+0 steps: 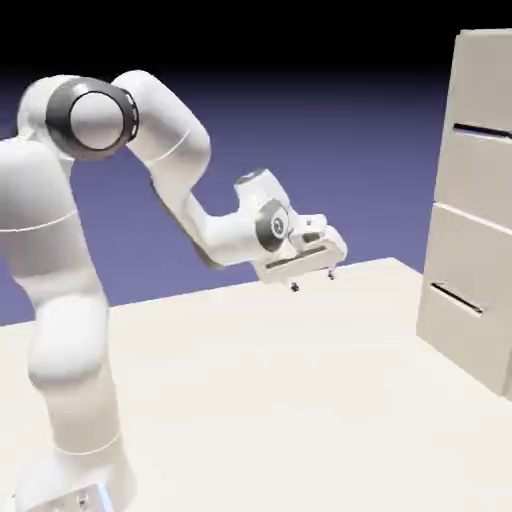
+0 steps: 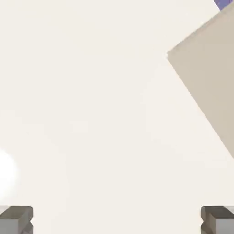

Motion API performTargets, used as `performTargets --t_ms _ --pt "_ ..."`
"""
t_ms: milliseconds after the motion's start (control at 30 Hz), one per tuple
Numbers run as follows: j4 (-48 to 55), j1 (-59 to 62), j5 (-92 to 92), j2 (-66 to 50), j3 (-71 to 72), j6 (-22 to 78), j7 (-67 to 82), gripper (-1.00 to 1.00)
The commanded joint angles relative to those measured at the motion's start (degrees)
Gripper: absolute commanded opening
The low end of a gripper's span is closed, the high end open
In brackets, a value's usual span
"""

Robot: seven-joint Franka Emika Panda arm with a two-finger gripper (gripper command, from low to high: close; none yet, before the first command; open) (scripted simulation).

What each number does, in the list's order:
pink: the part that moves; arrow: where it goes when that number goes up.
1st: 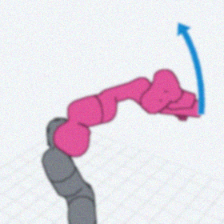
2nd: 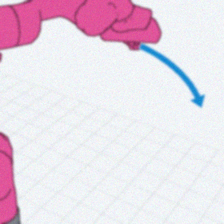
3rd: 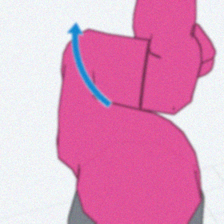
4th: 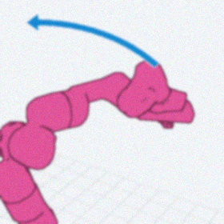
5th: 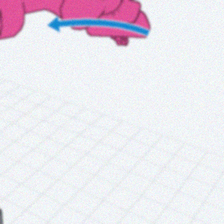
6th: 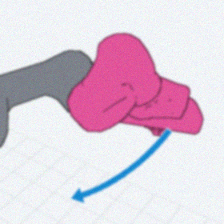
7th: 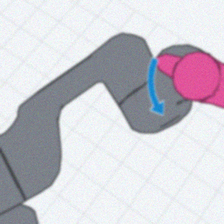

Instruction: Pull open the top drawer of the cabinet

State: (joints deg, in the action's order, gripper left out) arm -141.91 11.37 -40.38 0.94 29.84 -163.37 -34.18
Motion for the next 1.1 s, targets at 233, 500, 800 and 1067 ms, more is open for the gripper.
performTargets --t_ms 233,500,800,1067 --pt "9.43 6.61 -19.94 -15.66 14.73 5.25 4.09 0.00" --pt "18.85 12.78 -39.87 -31.32 29.46 10.51 8.17 0.00" --pt "29.45 19.72 -62.30 -48.93 46.03 16.41 12.77 0.00" --pt "38.88 25.88 -82.23 -64.59 60.76 21.67 16.85 0.00"
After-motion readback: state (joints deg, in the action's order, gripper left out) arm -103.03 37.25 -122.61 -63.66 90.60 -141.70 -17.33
